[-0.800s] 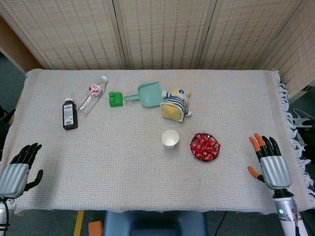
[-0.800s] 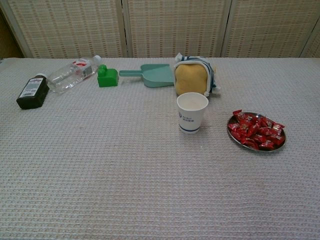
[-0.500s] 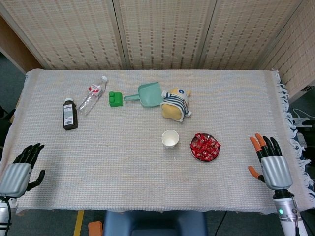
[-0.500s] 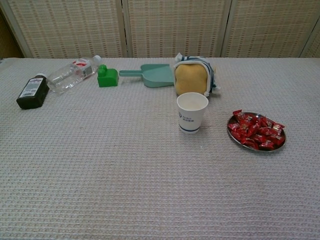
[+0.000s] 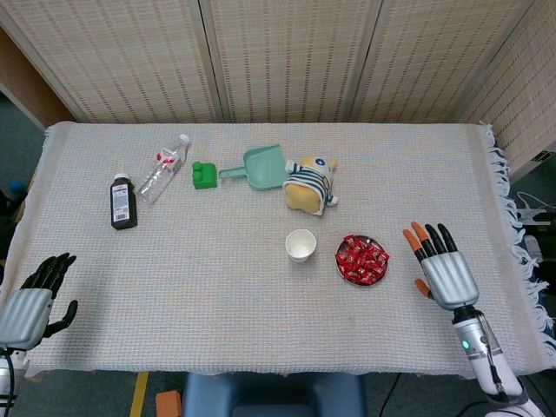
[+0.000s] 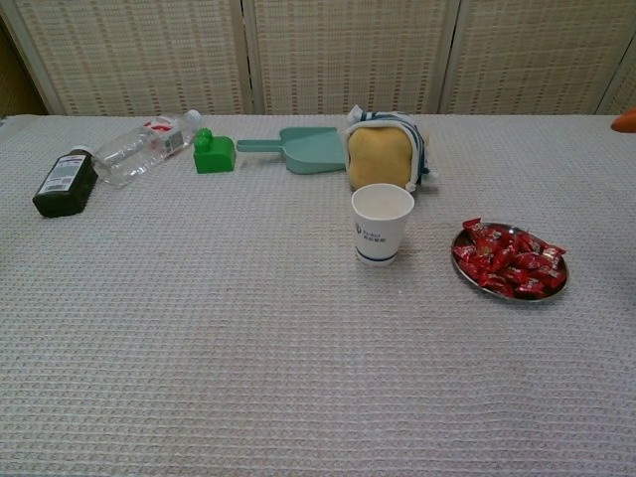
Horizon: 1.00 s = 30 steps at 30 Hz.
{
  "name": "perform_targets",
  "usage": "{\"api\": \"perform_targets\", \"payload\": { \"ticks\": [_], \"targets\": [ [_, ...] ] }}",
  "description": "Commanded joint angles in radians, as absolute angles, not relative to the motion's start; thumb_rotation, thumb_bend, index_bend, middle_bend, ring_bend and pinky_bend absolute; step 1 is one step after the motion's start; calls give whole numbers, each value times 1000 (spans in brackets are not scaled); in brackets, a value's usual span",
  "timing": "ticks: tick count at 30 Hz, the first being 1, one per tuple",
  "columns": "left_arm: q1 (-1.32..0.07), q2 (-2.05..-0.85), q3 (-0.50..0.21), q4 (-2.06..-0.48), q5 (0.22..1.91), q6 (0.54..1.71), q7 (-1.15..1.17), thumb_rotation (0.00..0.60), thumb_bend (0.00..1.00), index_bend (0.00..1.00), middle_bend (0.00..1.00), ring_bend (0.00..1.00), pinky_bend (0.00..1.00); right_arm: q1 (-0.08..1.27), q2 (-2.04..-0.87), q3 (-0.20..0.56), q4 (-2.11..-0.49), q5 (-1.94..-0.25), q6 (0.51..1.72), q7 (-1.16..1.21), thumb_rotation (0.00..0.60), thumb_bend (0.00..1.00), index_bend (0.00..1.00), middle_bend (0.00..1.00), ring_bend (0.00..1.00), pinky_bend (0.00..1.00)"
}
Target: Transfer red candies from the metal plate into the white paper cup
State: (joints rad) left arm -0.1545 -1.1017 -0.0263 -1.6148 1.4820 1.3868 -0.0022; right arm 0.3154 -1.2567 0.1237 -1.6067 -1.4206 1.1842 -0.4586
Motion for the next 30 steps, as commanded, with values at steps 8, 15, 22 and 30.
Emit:
{"api": "perform_targets", "payload": {
  "ticks": [8,15,22,30],
  "targets": [
    [-145,-1090,-28,-1614,1484,1406,-27,600,458,0,14,0,196,550,-1346,165,-1597,-1204,940,-797,600,147,0,0,0,46],
    [-143,-1091,-28,-1610,1486,1410,-33,600,458,0,14,0,171,609,-1385,133,-1584,-1101,920,-946,600,147,0,6,0,96],
    [-146,-1089,-27,-1609,1487,1401,-40,600,458,0,13,0,173,630,-1423,92,-1562,-1065,941,-980,600,147,29,112,11,175],
    [-147,-1087,-26,-1608,1487,1397,-49,600,459,0,13,0,175,642,-1458,58,-1510,-1060,946,-958,600,147,90,214,62,202]
  ]
}}
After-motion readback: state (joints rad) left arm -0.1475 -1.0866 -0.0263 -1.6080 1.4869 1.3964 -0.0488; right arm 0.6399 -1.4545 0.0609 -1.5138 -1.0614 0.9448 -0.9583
